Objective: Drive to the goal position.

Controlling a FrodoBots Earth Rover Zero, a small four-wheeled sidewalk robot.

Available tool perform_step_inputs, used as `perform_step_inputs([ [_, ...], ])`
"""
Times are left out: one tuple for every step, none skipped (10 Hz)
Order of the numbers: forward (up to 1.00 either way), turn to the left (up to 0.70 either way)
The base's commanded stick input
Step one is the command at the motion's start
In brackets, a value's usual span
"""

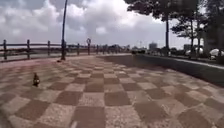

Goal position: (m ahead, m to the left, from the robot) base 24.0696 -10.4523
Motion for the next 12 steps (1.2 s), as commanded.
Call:
perform_step_inputs([
  [0.7,-0.01],
  [0.7,-0.05],
  [0.7,-0.23],
  [0.7,-0.35],
  [0.7,-0.35],
  [0.7,-0.35],
  [0.7,-0.35],
  [0.7,-0.35],
  [0.7,-0.33],
  [0.7,-0.24],
  [0.7,0.0],
  [0.7,0.0],
])
